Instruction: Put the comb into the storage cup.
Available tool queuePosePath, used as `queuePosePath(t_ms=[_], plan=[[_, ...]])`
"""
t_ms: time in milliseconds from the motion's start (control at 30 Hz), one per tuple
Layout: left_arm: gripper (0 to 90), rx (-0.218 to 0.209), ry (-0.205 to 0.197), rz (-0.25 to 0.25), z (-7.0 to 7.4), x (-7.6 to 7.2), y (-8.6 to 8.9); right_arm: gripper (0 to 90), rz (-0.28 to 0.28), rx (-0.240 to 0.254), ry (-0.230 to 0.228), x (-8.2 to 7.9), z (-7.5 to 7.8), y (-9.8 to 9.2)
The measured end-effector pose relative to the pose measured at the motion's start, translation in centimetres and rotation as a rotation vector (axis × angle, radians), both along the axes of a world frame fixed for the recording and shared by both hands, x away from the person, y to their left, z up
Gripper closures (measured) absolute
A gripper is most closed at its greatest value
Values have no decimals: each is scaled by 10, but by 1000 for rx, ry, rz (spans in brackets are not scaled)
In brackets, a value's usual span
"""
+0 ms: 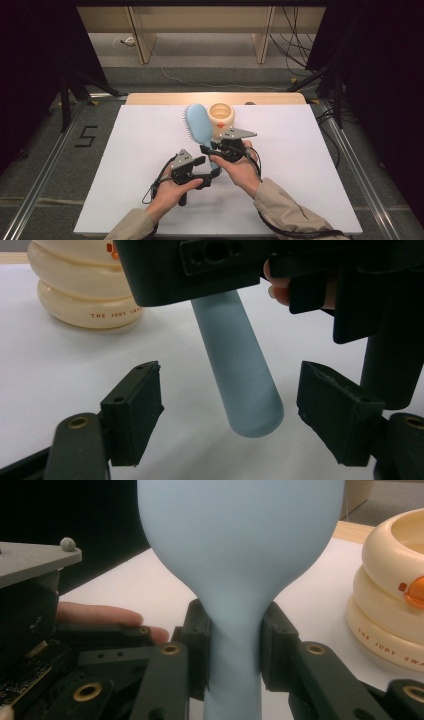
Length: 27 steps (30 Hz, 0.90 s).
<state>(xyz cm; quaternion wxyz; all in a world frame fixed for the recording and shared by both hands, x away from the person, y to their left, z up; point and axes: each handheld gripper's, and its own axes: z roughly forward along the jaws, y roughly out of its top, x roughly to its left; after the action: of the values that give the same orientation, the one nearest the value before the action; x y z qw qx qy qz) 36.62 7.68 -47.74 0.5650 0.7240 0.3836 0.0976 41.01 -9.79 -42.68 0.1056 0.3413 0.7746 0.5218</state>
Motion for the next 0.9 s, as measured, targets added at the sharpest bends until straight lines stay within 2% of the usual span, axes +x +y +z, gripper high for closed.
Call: queuePosePath(t_ms=[500, 900], plan=[[327, -13, 3, -5, -1, 2, -4, 702, -2, 0, -1, 0, -1, 0], [413, -33, 7, -1, -2, 2, -6, 702, 0, -4, -3, 1, -2, 1]])
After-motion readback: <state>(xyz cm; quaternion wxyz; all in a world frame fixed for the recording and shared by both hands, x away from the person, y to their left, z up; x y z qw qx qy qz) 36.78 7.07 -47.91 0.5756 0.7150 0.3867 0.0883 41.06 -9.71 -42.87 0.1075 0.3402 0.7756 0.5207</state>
